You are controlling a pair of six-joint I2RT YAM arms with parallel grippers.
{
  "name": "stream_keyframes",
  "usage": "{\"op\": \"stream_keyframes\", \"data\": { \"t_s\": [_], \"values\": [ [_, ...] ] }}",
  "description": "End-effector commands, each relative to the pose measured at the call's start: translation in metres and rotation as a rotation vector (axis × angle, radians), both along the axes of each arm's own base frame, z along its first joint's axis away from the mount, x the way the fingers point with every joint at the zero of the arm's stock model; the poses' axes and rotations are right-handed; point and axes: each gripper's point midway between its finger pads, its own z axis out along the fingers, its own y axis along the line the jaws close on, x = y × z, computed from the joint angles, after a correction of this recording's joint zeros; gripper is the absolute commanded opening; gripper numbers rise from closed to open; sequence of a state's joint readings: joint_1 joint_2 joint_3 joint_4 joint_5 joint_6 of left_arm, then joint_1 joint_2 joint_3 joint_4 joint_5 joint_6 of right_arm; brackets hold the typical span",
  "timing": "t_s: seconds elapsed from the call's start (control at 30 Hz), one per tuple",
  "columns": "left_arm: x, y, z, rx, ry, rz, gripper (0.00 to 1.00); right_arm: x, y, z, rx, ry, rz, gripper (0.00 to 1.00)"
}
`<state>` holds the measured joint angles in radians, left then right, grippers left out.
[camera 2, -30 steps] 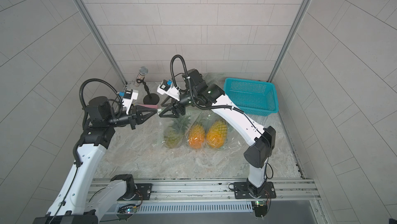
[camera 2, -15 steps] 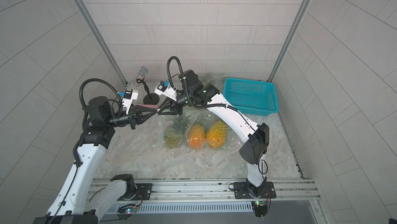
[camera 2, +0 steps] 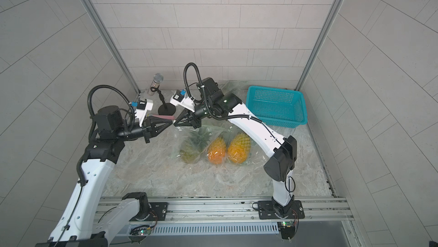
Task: Open the zip-top bag and take out the pineapple
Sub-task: Unzip the zipper on the zipper food storage bag.
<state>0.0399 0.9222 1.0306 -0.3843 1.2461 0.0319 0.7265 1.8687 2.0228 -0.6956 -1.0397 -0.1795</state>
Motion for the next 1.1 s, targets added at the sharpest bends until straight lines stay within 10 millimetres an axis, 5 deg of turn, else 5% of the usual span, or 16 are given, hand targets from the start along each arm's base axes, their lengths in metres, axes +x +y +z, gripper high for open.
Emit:
{"op": "stream_keyframes", "data": {
  "t_s": [0.0, 0.4, 1.07],
  "values": [
    [-0.004, 0.003, 0.005, 0.051, -0.059, 0.029, 0.0, -0.008, -0.007, 0.022, 0.041, -0.055, 0.003, 0.0],
    [0.01, 0.016, 0.008, 0.083, -0.048, 0.176, 0.0, 0.015, -0.029, 0.009, -0.025, -0.062, -0.138, 0.0],
    [0.03, 0.038, 0.021, 0.087, -0.052, 0.374, 0.0, 0.023, -0.08, -0.016, -0.09, -0.053, -0.25, 0.0]
  ]
}}
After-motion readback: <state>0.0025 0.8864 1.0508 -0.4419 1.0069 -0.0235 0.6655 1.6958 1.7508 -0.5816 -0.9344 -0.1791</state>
